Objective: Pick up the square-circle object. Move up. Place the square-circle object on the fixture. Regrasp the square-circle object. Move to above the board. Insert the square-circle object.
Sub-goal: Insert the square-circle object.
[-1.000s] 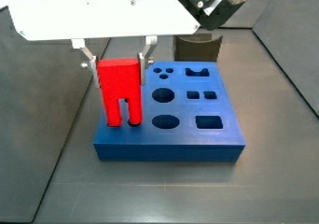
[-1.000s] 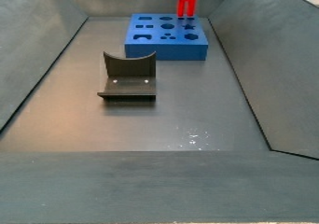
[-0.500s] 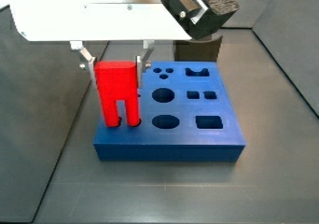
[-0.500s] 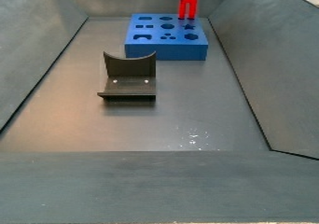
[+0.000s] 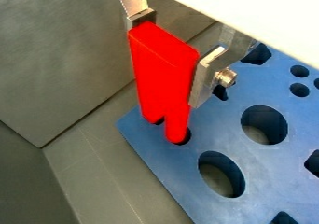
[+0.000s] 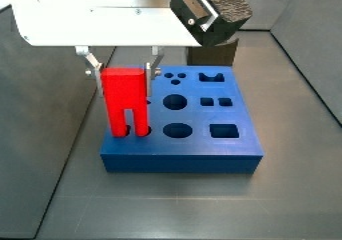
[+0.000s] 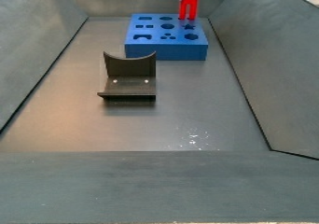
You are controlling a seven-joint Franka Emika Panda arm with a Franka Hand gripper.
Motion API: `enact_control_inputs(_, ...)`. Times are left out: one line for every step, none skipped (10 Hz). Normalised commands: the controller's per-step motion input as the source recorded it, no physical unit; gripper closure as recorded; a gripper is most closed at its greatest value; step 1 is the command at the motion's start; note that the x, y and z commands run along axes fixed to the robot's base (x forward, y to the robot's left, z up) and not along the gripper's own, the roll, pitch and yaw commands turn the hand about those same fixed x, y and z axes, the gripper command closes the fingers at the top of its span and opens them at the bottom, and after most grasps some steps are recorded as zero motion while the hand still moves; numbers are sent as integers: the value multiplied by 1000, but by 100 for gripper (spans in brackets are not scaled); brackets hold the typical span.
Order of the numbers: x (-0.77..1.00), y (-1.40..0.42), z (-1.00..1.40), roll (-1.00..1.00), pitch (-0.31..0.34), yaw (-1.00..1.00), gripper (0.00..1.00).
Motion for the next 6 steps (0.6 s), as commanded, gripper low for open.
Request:
enact_control_inputs(131, 0, -243, 56, 0, -151, 100)
enact_control_inputs(14, 0, -186, 67, 0, -237, 100)
enact_control_inputs(103, 17, -77, 37, 0, -171, 100)
enact_control_inputs(37, 3, -49, 50, 0, -123, 100)
enact_control_inputs(109, 34, -100, 53, 0, -17, 100)
enact_control_inputs(51, 31, -89, 80, 0, 0, 100)
